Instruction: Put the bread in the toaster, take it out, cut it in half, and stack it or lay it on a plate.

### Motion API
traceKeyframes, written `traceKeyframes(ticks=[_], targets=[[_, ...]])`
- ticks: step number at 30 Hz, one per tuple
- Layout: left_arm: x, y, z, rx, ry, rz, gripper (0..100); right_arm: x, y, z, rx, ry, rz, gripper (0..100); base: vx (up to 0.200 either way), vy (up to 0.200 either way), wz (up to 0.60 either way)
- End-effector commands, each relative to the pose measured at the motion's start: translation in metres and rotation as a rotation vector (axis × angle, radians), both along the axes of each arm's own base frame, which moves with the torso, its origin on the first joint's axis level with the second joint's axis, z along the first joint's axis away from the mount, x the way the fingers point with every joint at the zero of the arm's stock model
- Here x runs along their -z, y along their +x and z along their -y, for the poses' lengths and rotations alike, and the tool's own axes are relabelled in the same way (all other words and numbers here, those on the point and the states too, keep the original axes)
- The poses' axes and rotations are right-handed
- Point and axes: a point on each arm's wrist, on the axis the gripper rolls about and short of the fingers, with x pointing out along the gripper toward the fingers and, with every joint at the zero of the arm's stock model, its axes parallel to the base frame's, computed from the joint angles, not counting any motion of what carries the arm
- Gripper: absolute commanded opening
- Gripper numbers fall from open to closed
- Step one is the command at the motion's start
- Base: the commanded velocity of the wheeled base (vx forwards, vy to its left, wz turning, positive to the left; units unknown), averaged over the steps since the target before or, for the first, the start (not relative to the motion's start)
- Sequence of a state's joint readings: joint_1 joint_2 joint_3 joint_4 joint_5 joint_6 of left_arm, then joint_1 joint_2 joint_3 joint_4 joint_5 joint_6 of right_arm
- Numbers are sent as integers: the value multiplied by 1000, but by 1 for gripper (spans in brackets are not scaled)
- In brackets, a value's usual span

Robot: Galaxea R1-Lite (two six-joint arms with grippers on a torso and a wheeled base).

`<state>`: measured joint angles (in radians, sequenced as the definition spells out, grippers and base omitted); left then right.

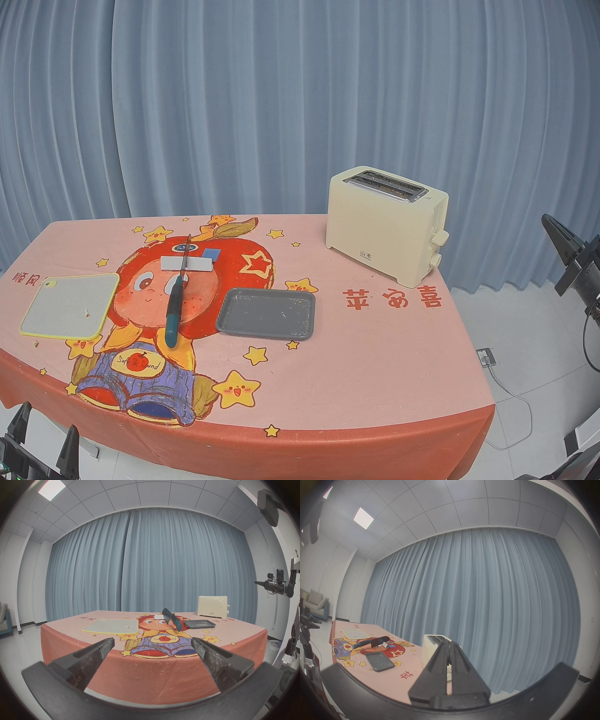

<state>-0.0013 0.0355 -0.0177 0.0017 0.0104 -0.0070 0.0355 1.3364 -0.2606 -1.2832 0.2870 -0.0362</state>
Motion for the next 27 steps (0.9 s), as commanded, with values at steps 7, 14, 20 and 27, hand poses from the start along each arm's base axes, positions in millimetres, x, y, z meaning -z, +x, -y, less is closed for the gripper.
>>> traceKeyframes(ticks=[7,14,20,27], targets=[[5,1,0,0,-1,-17,100,11,3,-1,-1,-4,-50,0,0,0,0],[5,1,0,0,-1,-17,100,13,0,-1,1,-11,-57,0,0,0,0],[5,1,0,0,-1,-17,100,15,-1,-2,-8,-17,-58,0,0,0,0],[5,1,0,0,-1,-17,100,12,-3,-2,-8,-41,-38,0,0,0,0]])
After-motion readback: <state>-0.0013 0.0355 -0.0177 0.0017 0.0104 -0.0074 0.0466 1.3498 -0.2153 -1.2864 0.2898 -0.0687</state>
